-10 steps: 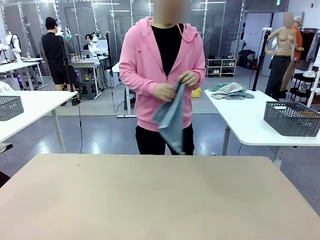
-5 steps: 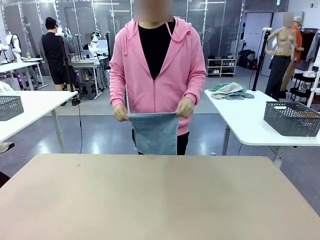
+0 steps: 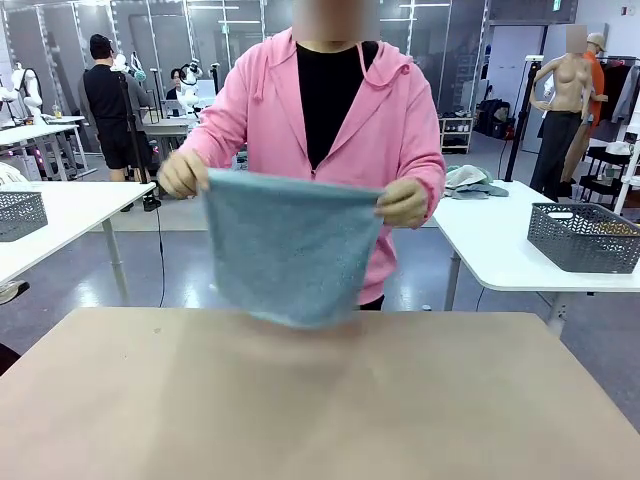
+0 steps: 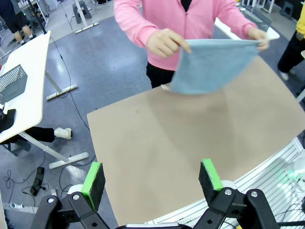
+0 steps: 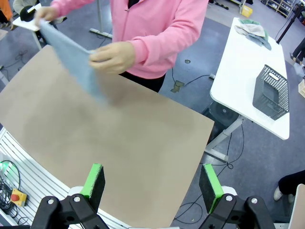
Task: Fold the towels and place them in the basket.
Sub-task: When a person lays out a Towel with hook on the table, fold it in half twice.
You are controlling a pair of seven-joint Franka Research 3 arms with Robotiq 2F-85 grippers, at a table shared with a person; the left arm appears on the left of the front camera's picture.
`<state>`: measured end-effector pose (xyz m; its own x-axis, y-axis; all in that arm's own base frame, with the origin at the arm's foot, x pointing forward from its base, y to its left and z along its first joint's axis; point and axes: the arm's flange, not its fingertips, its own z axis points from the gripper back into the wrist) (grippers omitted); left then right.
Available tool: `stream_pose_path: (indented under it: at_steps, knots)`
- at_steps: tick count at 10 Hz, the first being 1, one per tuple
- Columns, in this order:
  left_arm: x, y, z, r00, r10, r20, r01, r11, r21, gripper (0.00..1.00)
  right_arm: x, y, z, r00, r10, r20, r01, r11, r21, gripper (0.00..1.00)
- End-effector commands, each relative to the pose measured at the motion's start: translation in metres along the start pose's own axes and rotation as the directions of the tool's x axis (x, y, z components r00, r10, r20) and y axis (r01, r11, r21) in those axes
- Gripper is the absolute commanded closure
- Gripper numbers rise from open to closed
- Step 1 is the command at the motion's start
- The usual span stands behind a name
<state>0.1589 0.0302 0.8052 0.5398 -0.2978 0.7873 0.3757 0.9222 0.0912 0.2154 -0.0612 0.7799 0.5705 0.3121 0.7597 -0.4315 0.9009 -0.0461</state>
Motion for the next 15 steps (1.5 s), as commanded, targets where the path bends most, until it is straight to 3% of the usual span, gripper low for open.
stream_pose_path:
  at_steps: [1, 15]
  knots:
    - [0.0010, -0.0016, 0.0044, 1.000, -0.013, -0.005, 0.013, 1.000, -0.006, 0.00, -0.0006, 0.0003, 0.0001, 1.000, 0.000, -0.009, 0.000, 1.000, 0.005, 0.00]
    - [0.0010, -0.0016, 0.0044, 1.000, -0.013, -0.005, 0.013, 1.000, -0.006, 0.00, -0.0006, 0.0003, 0.0001, 1.000, 0.000, -0.009, 0.000, 1.000, 0.005, 0.00]
